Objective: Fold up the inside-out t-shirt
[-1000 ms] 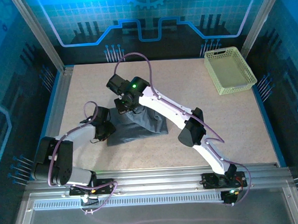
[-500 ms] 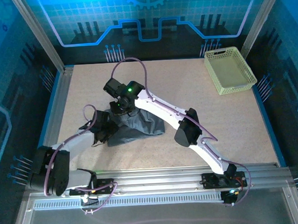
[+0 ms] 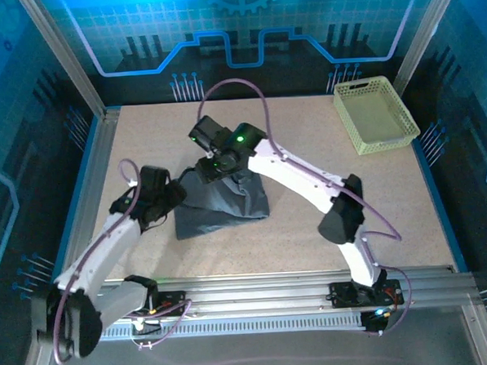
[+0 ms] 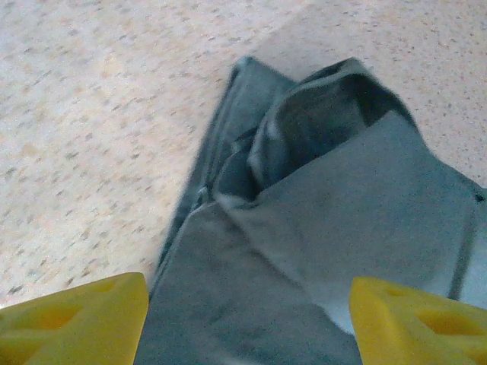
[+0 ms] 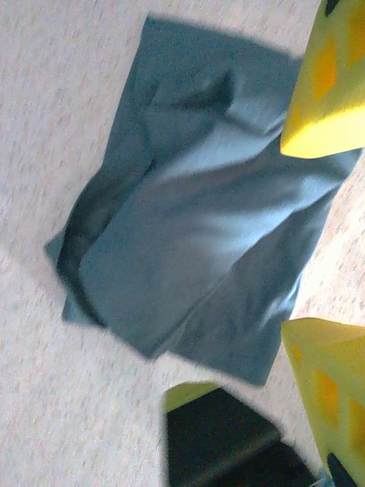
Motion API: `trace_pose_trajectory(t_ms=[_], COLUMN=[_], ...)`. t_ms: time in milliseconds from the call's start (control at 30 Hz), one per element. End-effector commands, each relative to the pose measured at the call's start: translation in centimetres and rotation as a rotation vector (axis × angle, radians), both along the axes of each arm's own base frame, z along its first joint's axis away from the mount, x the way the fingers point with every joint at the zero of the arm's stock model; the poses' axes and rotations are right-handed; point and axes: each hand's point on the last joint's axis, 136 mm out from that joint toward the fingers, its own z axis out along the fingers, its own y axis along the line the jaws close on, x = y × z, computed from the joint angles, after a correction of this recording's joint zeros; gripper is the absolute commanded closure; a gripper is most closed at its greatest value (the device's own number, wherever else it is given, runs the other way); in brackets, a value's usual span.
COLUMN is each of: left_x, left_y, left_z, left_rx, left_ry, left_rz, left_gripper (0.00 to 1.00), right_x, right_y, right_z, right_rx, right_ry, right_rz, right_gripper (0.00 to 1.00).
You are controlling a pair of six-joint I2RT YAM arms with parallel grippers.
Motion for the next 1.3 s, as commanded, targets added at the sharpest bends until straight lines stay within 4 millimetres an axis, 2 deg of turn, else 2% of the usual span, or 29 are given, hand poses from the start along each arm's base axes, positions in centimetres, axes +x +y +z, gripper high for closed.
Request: trace_pose_trajectory(t_ms=[0,167,267,367,500,700,800,867,1067,1167,1200,1267], left_x=[1.3,5.1,7.0,7.9,7.9,5.9,3.5,1.6,-4.5,-5.8,-5.6,-4.4], left_y=[-1.4,-1.8,-3.1,-4.2,-4.5,-3.6,-3.0,-3.1,-3.4,-3.2,-3.2,-3.4], left_z=[-0.3,-1.1,-1.9,-2.5,-3.0,-2.5,-2.6,-3.0,-5.4,-6.3,-5.7,-3.7], left_rx=[0.019,0.077,0.047,0.005,-0.002,0.019,0.007,-0.023,-0.152,-0.169,-0.16,-0.13], left_ry=[0.074,0.13,0.15,0.157,0.161,0.149,0.133,0.121,0.109,0.088,0.07,0.023], left_rz=[-0.099,-0.1,-0.137,-0.165,-0.18,-0.171,-0.149,-0.146,-0.117,-0.115,-0.135,-0.186], left_gripper=[0.26,0.24,0.28,0.31,0.39,0.67,0.82,0.89,0.89,0.89,0.83,0.61], right_x=[1.5,0.4,-0.2,-0.7,-1.0,-0.6,-0.1,0.3,2.7,4.0,4.3,4.5], right_y=[-3.6,-7.2,-8.7,-9.7,-10.4,-10.8,-10.8,-10.3,-8.5,-7.7,-7.5,-7.3], right_z=[-2.3,-4.6,-5.9,-7.1,-8.5,-9.0,-9.1,-9.2,-10.1,-10.6,-10.6,-10.4], right_rx=[-0.076,-0.094,-0.102,-0.115,-0.133,-0.157,-0.148,-0.137,-0.087,-0.062,-0.069,-0.072], right_ry=[-0.046,-0.052,-0.043,-0.032,-0.011,-0.008,-0.001,0.002,0.038,0.058,0.057,0.051], right_rz=[-0.072,-0.118,-0.143,-0.159,-0.174,-0.186,-0.192,-0.182,-0.156,-0.151,-0.147,-0.145], right_gripper=[0.41,0.38,0.38,0.38,0.38,0.37,0.37,0.37,0.38,0.39,0.39,0.39])
